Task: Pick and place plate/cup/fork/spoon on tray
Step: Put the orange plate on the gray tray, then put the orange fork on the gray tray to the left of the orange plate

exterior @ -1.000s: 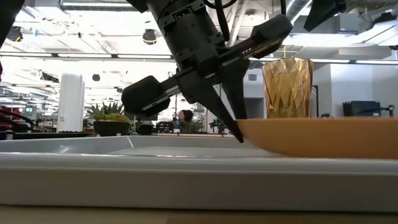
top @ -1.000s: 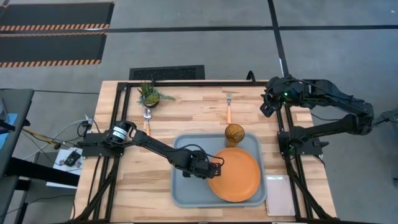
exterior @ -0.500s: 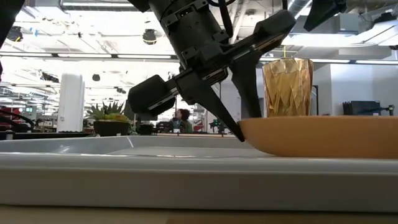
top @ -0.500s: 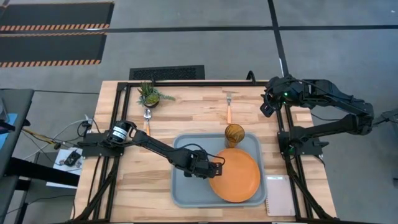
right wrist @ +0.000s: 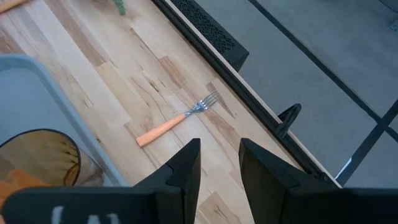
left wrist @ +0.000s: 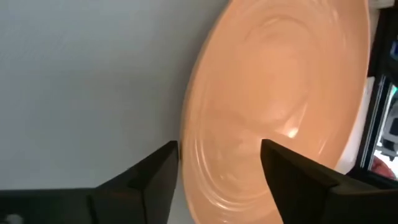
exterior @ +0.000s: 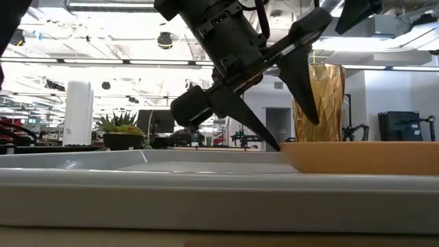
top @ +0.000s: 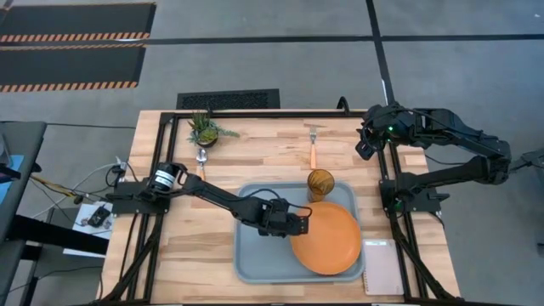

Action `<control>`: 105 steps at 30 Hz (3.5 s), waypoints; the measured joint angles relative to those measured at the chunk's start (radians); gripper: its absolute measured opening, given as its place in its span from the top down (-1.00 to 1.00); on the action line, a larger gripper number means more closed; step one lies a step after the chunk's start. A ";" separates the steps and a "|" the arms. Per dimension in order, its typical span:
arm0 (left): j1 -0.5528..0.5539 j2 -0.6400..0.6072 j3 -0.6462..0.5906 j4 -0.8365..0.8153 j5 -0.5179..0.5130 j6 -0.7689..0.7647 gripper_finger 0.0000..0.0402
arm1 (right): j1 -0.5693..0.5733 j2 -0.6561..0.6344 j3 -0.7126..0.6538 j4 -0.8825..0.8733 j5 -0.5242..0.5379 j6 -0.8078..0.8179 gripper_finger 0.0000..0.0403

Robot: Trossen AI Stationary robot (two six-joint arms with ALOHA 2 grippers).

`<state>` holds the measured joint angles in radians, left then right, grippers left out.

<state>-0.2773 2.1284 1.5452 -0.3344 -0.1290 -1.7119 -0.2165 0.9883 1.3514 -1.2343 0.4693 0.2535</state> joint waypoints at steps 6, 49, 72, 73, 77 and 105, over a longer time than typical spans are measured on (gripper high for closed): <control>0.005 0.000 0.000 -0.017 0.020 0.007 -0.14 | 0.000 0.000 0.000 0.000 0.000 0.000 0.34; 0.293 -0.896 0.001 -0.882 -0.334 0.524 -0.14 | -0.280 0.597 0.000 0.319 -0.327 0.218 -0.10; 0.404 -1.147 -0.175 -0.975 -0.368 0.632 -0.21 | -0.330 0.984 -0.001 0.421 -0.425 0.292 -0.21; 0.404 -1.152 -0.189 -0.974 -0.371 0.624 -0.21 | -0.333 0.984 0.000 0.427 -0.420 0.291 -0.21; 0.403 -1.170 -0.226 -0.942 -0.365 0.603 -0.21 | -0.350 0.958 0.000 0.432 -0.406 0.284 -0.21; 0.403 -1.159 -0.261 -0.876 -0.385 0.607 -0.21 | -0.367 0.950 -0.161 0.565 -0.480 0.333 0.88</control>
<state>0.1257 0.9691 1.2842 -1.2108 -0.5139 -1.1048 -0.5838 1.9381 1.1904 -0.6689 -0.0110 0.5861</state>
